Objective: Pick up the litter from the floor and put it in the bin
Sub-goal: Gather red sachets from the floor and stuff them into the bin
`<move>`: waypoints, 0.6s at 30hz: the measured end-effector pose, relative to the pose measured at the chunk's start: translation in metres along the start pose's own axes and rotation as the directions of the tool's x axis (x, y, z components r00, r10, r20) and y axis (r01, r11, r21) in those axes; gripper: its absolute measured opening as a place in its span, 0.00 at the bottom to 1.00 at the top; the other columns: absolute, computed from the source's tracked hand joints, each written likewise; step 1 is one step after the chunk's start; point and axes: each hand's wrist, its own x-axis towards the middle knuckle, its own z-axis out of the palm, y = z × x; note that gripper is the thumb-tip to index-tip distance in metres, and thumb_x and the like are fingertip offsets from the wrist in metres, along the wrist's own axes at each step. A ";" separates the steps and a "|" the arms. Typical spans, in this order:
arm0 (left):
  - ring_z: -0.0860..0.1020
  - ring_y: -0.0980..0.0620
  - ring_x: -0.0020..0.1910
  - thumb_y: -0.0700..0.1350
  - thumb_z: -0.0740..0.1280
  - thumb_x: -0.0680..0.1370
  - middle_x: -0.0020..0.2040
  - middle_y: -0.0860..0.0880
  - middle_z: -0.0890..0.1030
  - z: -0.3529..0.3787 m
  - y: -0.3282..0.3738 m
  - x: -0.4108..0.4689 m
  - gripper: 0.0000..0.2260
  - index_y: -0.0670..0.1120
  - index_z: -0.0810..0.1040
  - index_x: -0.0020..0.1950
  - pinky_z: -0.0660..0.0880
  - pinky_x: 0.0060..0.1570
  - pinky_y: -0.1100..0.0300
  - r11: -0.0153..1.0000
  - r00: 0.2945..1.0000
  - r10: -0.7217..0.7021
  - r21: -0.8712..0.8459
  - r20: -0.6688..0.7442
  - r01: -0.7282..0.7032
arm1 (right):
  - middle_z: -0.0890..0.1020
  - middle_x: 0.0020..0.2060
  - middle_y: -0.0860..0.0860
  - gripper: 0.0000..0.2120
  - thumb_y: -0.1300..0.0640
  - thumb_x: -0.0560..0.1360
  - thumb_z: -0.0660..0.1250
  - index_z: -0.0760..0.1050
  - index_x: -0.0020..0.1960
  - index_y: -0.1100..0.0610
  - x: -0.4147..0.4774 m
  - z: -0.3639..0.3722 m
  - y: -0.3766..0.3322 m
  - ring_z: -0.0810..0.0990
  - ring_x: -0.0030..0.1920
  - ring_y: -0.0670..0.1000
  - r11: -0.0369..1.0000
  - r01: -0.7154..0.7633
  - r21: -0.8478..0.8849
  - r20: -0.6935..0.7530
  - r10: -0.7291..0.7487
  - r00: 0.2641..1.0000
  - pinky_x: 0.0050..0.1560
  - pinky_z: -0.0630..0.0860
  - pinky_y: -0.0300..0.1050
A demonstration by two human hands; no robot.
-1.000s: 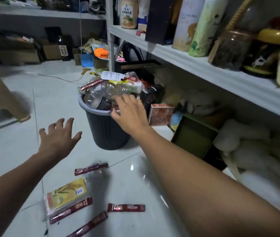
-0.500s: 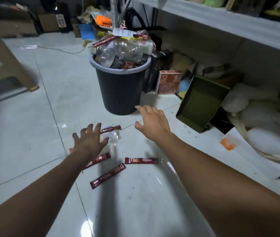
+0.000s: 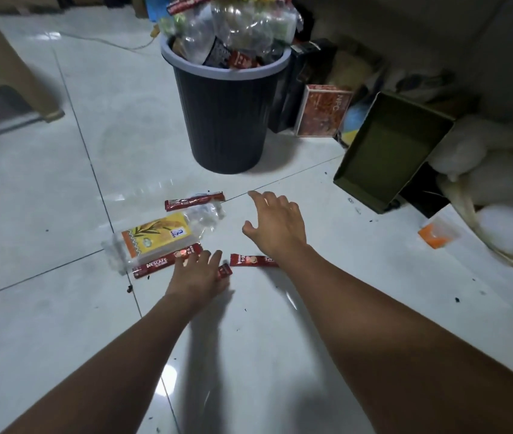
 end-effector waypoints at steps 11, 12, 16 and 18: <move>0.68 0.43 0.64 0.42 0.51 0.82 0.64 0.43 0.68 0.032 0.013 0.010 0.14 0.42 0.64 0.67 0.67 0.60 0.49 0.985 0.988 -0.144 -0.084 0.051 0.148 | 0.67 0.70 0.52 0.28 0.47 0.79 0.57 0.55 0.76 0.51 -0.017 0.052 0.000 0.66 0.67 0.55 0.999 -0.040 0.026 0.075 0.038 0.996 0.67 0.60 0.50; 0.68 0.43 0.64 0.43 0.51 0.82 0.64 0.43 0.68 0.032 0.012 0.010 0.14 0.42 0.64 0.67 0.67 0.61 0.49 0.984 0.988 -0.145 -0.096 0.056 0.150 | 0.67 0.70 0.52 0.28 0.47 0.79 0.57 0.56 0.76 0.51 -0.017 0.054 0.000 0.66 0.67 0.55 0.999 -0.037 0.025 0.075 0.035 0.997 0.67 0.59 0.50; 0.71 0.42 0.61 0.51 0.54 0.82 0.62 0.43 0.68 0.028 0.006 0.006 0.17 0.41 0.65 0.66 0.67 0.60 0.49 0.995 0.997 -0.076 -0.063 0.017 0.077 | 0.67 0.69 0.53 0.27 0.49 0.79 0.58 0.56 0.76 0.52 -0.018 0.058 0.002 0.66 0.67 0.55 1.000 -0.024 0.009 0.070 0.023 0.997 0.67 0.59 0.50; 0.74 0.42 0.59 0.51 0.54 0.82 0.61 0.43 0.69 0.023 0.001 0.005 0.16 0.42 0.65 0.65 0.70 0.56 0.49 0.997 0.998 -0.047 -0.058 -0.029 0.045 | 0.67 0.68 0.53 0.27 0.51 0.78 0.59 0.58 0.75 0.52 -0.019 0.060 0.005 0.66 0.67 0.55 1.000 -0.028 -0.004 0.079 0.028 0.996 0.67 0.59 0.49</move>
